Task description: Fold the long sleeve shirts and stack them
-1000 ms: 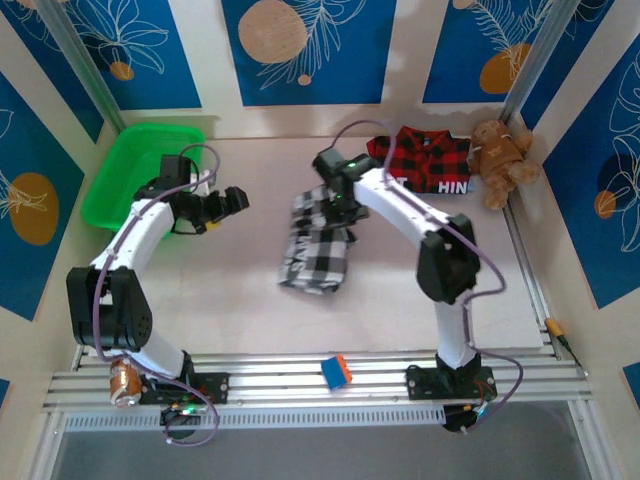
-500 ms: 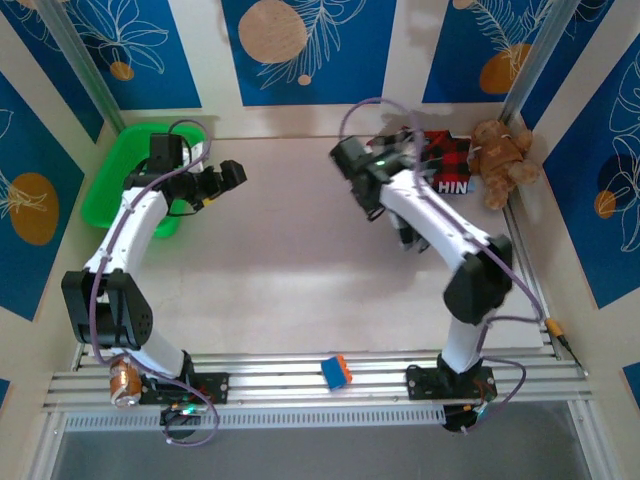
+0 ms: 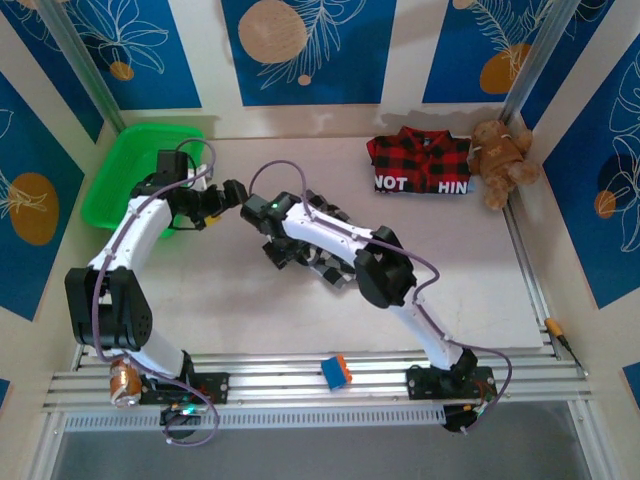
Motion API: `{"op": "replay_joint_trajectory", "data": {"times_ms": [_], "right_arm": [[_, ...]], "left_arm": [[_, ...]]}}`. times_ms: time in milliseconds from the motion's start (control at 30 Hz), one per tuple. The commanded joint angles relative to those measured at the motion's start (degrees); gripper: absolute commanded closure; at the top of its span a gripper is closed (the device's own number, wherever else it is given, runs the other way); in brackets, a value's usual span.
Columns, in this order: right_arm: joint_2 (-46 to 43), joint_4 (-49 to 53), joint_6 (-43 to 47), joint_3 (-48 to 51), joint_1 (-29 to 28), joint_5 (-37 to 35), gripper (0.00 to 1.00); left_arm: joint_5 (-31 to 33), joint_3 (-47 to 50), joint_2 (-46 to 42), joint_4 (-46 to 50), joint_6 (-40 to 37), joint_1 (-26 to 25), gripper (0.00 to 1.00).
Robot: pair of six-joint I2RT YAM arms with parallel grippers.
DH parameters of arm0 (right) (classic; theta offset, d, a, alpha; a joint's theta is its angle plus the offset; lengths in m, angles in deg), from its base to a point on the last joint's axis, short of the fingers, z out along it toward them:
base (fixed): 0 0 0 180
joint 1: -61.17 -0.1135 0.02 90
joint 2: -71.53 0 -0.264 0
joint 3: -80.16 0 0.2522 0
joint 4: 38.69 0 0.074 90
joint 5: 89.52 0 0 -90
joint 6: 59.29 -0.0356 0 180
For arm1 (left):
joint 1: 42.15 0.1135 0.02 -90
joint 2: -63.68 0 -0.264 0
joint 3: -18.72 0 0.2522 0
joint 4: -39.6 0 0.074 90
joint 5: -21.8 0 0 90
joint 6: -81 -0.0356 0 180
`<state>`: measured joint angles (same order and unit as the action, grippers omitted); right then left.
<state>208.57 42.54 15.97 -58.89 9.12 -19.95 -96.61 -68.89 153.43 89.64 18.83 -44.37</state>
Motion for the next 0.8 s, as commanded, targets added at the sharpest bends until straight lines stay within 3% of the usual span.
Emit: {"op": "replay_joint_trajectory", "data": {"times_ms": [0,133,367,467,600,667,767], "right_arm": [[-6.8,-2.2,-5.2,3.8,2.3,20.9,0.28],[-17.3,-7.1,-8.6,12.2,4.6,29.1,0.19],[-31.3,-7.0,-12.5,24.6,15.0,25.0,0.21],[-32.3,-6.1,-13.6,28.7,22.2,22.2,0.35],[-30.3,-9.2,-14.0,33.8,28.5,20.5,0.67],[-29.3,-12.1,-14.6,36.8,29.7,21.1,0.74],[-27.4,-15.4,-15.9,40.4,30.0,22.3,0.79]], "left_arm": [[-4.6,1.3,-1.6,-2.8,2.8,0.9,0.0],[-4.4,0.7,-1.0,-4.0,5.4,0.8,0.0],[-1.8,0.5,3.2,-7.2,8.9,-6.0,0.02],[-1.4,1.4,6.4,-12.1,13.7,-9.9,0.13],[0.8,0.4,11.9,-15.1,17.2,-15.3,0.39],[2.1,-0.3,14.5,-15.9,18.5,-17.0,0.48],[4.7,-1.9,18.5,-15.2,18.6,-18.1,0.56]]}}
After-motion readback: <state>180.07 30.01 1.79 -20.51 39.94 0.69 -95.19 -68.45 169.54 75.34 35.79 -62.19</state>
